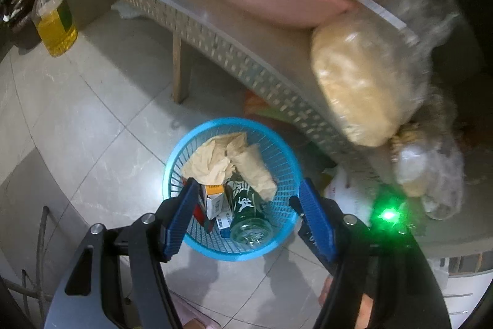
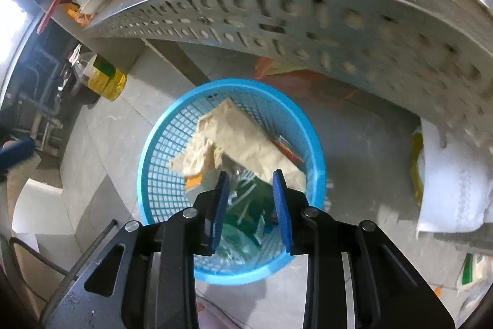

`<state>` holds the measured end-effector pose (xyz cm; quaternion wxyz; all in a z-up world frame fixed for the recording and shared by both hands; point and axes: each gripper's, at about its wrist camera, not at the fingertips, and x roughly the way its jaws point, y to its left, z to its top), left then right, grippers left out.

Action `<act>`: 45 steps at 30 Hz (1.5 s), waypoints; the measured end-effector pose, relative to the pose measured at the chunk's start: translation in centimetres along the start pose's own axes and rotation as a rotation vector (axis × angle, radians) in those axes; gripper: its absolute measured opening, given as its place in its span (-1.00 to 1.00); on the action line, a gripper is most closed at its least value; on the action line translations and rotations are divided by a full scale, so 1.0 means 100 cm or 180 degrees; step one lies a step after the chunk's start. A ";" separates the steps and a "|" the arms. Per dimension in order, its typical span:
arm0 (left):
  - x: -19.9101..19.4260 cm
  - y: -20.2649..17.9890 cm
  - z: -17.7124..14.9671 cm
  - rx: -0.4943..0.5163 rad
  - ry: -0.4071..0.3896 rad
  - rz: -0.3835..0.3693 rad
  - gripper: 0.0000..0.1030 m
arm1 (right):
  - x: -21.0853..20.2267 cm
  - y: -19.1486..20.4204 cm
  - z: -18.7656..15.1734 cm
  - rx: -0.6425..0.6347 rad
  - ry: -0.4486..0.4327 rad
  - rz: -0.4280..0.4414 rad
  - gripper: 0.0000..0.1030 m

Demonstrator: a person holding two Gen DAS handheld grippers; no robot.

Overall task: Collect trash
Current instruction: 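Open both grippers over the wastebasket to drop the bag and peel, then move both grippers back toward the pink sponge and clear container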

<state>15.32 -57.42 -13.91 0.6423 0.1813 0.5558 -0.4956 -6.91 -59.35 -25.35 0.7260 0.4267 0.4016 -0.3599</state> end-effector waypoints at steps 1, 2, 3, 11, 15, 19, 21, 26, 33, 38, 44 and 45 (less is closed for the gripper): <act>-0.012 0.000 -0.001 0.0004 -0.0032 -0.0015 0.28 | -0.008 -0.001 -0.004 -0.0016 -0.0026 -0.0004 -0.44; -0.021 0.000 -0.004 0.0007 -0.0064 -0.0039 0.28 | -0.013 -0.002 -0.006 -0.0024 -0.0051 -0.0003 -0.44; -0.037 -0.001 -0.008 0.0026 -0.0111 -0.0071 0.29 | -0.021 -0.003 -0.011 -0.0036 -0.0088 0.0007 -0.44; -0.155 -0.001 -0.064 0.0156 -0.0448 -0.0215 0.43 | -0.081 -0.002 -0.047 -0.0189 -0.0213 0.0161 -0.41; -0.206 0.014 -0.110 0.0031 -0.0704 -0.0294 0.56 | -0.117 0.028 -0.066 -0.0519 -0.0180 0.0361 -0.27; -0.251 0.048 -0.166 -0.0304 -0.1006 -0.0138 0.60 | -0.146 0.070 -0.072 -0.0925 -0.0250 0.0589 -0.02; -0.271 0.066 -0.191 -0.0524 -0.1146 -0.0042 0.61 | -0.165 0.091 -0.073 -0.1085 -0.0326 0.0727 0.11; -0.321 0.104 -0.256 -0.0869 -0.1511 0.0364 0.61 | -0.203 0.138 -0.075 -0.1427 -0.0505 0.1009 0.19; -0.365 0.135 -0.323 -0.1047 -0.1759 0.0825 0.63 | -0.223 0.195 -0.098 -0.1827 -0.0436 0.1380 0.22; -0.387 0.153 -0.362 -0.1164 -0.1894 0.1059 0.67 | -0.229 0.237 -0.121 -0.2126 -0.0259 0.1543 0.24; -0.404 0.177 -0.406 -0.1462 -0.2001 0.1378 0.70 | -0.236 0.277 -0.134 -0.2373 -0.0183 0.1659 0.29; -0.407 0.182 -0.415 -0.1542 -0.2016 0.1426 0.70 | -0.237 0.286 -0.136 -0.2437 -0.0161 0.1684 0.30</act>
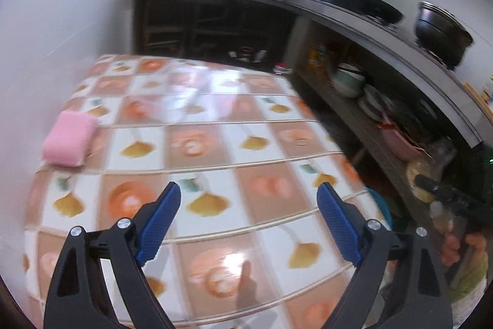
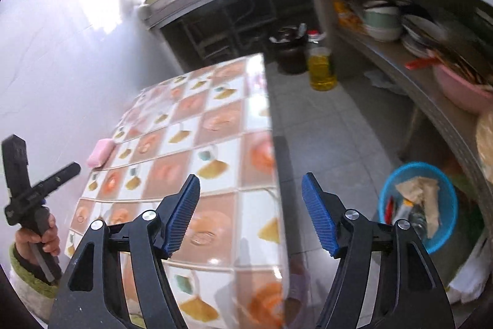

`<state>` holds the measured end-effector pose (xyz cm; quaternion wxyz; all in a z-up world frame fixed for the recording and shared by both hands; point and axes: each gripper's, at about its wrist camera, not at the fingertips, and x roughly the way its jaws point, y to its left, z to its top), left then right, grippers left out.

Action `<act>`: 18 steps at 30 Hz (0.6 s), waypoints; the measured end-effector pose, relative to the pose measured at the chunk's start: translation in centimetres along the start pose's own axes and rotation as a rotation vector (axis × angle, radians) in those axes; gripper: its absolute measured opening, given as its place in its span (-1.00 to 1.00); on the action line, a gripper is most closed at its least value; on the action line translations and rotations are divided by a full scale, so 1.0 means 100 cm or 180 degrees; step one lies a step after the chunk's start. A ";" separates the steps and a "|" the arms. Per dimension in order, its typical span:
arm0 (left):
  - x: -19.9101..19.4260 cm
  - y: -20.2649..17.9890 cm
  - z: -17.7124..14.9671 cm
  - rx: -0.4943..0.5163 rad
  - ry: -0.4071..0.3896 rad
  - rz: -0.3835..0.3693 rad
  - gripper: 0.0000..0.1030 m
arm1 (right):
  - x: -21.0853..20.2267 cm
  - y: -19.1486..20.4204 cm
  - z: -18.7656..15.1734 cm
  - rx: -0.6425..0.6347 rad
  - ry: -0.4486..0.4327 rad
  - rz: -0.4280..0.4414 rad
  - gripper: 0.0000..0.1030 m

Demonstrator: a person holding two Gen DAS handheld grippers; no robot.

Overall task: Collect trash
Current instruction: 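Move both grippers back toward the pink sponge and clear container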

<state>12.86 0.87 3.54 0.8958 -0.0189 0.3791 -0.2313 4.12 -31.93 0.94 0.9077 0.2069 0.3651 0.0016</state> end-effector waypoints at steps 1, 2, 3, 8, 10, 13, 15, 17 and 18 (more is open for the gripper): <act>-0.003 0.010 -0.003 -0.0064 -0.0021 0.0050 0.70 | 0.004 0.008 0.004 -0.0053 0.0035 0.0037 0.30; -0.005 0.016 -0.004 -0.0101 -0.0032 0.0090 0.70 | 0.009 0.016 0.007 -0.0108 0.0071 0.0088 0.30; -0.007 0.024 -0.007 -0.0147 -0.0058 0.0177 0.70 | 0.011 0.023 0.008 -0.0147 0.0099 0.0132 0.30; -0.015 0.051 -0.015 -0.0230 -0.0195 0.0516 0.70 | 0.042 0.064 0.021 -0.0398 0.0334 0.0360 0.31; -0.018 0.062 -0.017 -0.0201 -0.0278 0.0689 0.70 | 0.054 0.079 0.025 -0.0484 0.0418 0.0465 0.31; -0.016 0.078 -0.017 -0.0127 -0.0346 0.0937 0.70 | 0.073 0.102 0.031 -0.0602 0.0539 0.0620 0.31; -0.013 0.093 -0.014 -0.0131 -0.0358 0.1086 0.70 | 0.086 0.114 0.035 -0.0602 0.0607 0.0749 0.31; -0.005 0.110 -0.007 -0.0195 -0.0273 0.1175 0.70 | 0.102 0.127 0.043 -0.0569 0.0685 0.0878 0.31; 0.002 0.121 -0.002 -0.0229 -0.0188 0.1231 0.70 | 0.108 0.131 0.046 -0.0554 0.0707 0.0919 0.31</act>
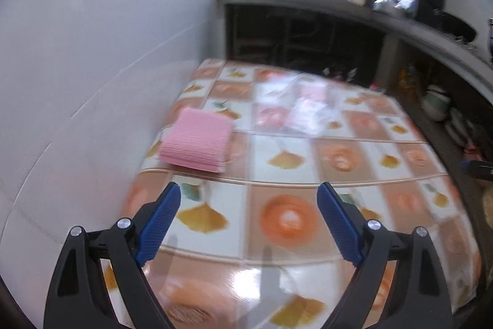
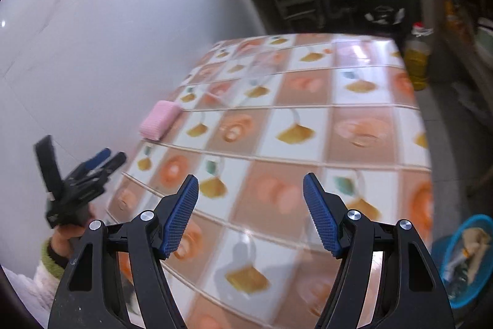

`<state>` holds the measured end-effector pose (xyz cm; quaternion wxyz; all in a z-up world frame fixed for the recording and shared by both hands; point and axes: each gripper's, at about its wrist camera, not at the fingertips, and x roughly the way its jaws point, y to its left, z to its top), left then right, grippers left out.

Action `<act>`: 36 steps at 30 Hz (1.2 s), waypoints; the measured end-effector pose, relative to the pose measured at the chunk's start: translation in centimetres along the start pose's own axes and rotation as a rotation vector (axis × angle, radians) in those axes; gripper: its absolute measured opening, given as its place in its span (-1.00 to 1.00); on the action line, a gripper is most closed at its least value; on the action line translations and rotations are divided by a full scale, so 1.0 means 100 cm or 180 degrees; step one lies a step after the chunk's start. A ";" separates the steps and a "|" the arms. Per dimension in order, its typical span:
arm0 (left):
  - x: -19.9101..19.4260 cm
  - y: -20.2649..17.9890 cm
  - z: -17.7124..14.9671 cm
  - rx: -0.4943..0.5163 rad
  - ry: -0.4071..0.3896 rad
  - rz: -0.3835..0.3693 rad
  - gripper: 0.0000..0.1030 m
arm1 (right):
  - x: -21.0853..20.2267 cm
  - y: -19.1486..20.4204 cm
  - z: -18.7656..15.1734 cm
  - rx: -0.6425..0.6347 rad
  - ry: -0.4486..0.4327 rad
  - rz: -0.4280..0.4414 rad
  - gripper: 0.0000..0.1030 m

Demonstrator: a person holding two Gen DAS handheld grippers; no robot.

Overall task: Collect trash
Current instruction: 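Move both grippers back toward the pink sponge and clear container, then grasp the pink sponge with the left gripper while the right gripper grasps the clear container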

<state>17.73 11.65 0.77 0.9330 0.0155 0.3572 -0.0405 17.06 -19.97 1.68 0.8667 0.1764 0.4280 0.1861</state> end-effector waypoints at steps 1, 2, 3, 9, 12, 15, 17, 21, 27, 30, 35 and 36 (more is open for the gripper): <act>0.012 0.007 0.008 -0.0024 0.0085 0.0048 0.71 | 0.009 0.002 0.008 0.0023 0.0023 0.0052 0.31; 0.019 0.011 0.012 -0.0033 0.0133 0.0033 0.75 | 0.019 0.004 0.017 0.0041 0.0054 0.0078 0.31; 0.032 0.017 0.020 -0.0033 0.0243 -0.0030 0.81 | 0.027 0.006 0.023 0.0049 0.0078 0.0094 0.31; 0.101 0.027 0.056 0.0248 0.0705 0.0215 0.87 | 0.090 0.018 0.073 0.0050 0.0218 0.0024 0.31; 0.125 0.032 0.070 0.0293 0.0774 0.0351 0.87 | 0.119 0.020 0.093 0.0095 0.0267 -0.0022 0.31; 0.145 0.036 0.077 0.0358 0.0887 0.0433 0.87 | 0.145 0.015 0.112 0.0224 0.0297 -0.0085 0.31; 0.157 0.041 0.077 0.0303 0.1026 0.0437 0.87 | 0.157 0.010 0.120 0.0367 0.0335 -0.0084 0.31; 0.169 0.044 0.074 0.0318 0.1126 0.0521 0.87 | 0.180 -0.001 0.130 0.0632 0.0386 -0.0147 0.31; 0.176 0.048 0.070 0.0154 0.1162 0.0394 0.86 | 0.204 -0.005 0.135 0.0707 0.0529 -0.0306 -0.12; 0.176 0.048 0.069 0.0155 0.1137 0.0381 0.72 | 0.210 -0.009 0.135 0.0723 0.0579 -0.0346 -0.51; 0.166 0.042 0.061 0.0198 0.1117 0.0382 0.60 | 0.208 -0.015 0.133 0.0722 0.0608 -0.0316 -0.87; 0.163 0.041 0.059 0.0204 0.1119 0.0376 0.59 | 0.207 -0.017 0.131 0.0724 0.0615 -0.0306 -0.90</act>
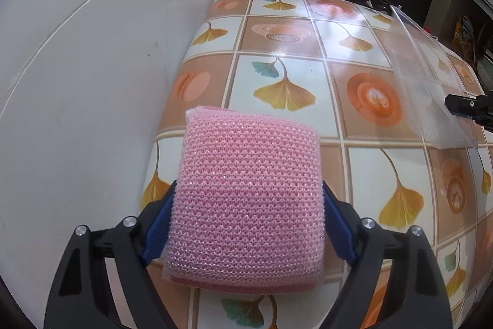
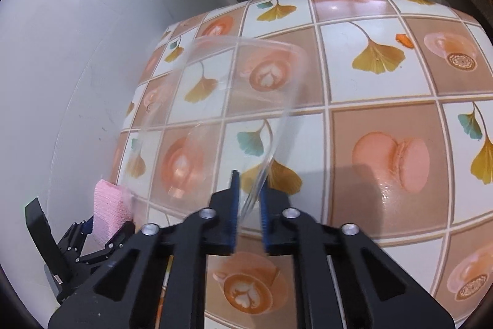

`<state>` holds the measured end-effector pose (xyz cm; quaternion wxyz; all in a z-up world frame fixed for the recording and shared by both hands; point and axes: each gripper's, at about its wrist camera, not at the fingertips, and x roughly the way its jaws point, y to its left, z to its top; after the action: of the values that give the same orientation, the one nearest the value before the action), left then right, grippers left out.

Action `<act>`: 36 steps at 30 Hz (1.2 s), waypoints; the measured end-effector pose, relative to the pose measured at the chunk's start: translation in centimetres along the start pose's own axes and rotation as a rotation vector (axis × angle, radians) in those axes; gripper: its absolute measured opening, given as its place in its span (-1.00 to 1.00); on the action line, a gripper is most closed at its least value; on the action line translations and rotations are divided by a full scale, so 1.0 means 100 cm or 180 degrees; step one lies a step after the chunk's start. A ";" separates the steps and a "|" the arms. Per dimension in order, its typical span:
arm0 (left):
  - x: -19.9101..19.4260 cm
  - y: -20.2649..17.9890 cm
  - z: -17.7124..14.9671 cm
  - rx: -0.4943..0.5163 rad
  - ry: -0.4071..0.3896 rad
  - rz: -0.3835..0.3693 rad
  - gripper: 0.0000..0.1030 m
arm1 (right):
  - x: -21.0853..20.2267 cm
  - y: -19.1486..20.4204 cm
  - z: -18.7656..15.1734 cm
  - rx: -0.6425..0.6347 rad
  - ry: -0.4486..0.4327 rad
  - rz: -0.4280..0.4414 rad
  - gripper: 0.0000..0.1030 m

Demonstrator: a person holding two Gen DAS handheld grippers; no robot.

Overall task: Collect trash
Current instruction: 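Grasp the pink sponge with the left gripper while the right gripper grasps the clear container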

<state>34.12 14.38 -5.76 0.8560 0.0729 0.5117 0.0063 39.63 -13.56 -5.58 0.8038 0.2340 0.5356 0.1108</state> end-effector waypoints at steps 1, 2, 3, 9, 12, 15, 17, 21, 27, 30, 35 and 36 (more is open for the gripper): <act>-0.002 -0.001 -0.002 0.0009 0.0002 -0.0007 0.59 | -0.002 -0.002 -0.002 -0.0020 0.0009 -0.0004 -0.92; -0.004 -0.003 -0.006 0.0021 0.0006 -0.0017 0.58 | -0.006 -0.004 -0.005 -0.0053 0.0015 -0.0002 -0.93; -0.006 -0.004 -0.009 0.0035 0.0011 -0.0031 0.58 | -0.009 -0.004 -0.008 -0.0082 0.0021 -0.0011 -0.94; -0.025 -0.016 -0.039 0.0132 0.0055 -0.0163 0.57 | -0.044 -0.014 -0.045 -0.0445 0.0092 -0.0109 -0.96; -0.040 -0.023 -0.062 0.0156 0.0080 -0.0309 0.57 | -0.066 -0.023 -0.076 -0.0614 0.0134 -0.0162 -0.96; -0.060 -0.030 -0.087 0.0177 0.0071 -0.0422 0.57 | -0.089 -0.032 -0.109 -0.0757 0.0147 -0.0229 -0.96; -0.073 -0.034 -0.106 0.0137 0.0084 -0.0502 0.57 | -0.103 -0.037 -0.130 -0.0816 0.0159 -0.0249 -0.96; -0.098 -0.042 -0.144 -0.0009 0.0147 -0.0774 0.59 | -0.133 -0.045 -0.175 -0.0903 0.0137 -0.0325 -0.96; -0.118 -0.054 -0.184 -0.0190 0.0286 -0.1070 0.61 | -0.157 -0.061 -0.221 -0.0778 0.0067 -0.0358 -0.95; -0.122 -0.054 -0.189 -0.0265 0.0308 -0.1150 0.73 | -0.161 -0.064 -0.231 -0.0724 0.0004 -0.0389 -0.90; -0.120 -0.060 -0.185 -0.0150 0.0266 -0.1031 0.81 | -0.166 -0.066 -0.240 -0.0632 -0.0053 -0.0347 -0.79; -0.120 -0.062 -0.187 -0.0135 0.0267 -0.1030 0.81 | -0.167 -0.066 -0.241 -0.0626 -0.0066 -0.0341 -0.71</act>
<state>11.66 9.47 -4.76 0.8251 -0.0289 0.5518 -0.1177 10.42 -20.26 -2.95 0.8331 0.1262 0.5255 0.1173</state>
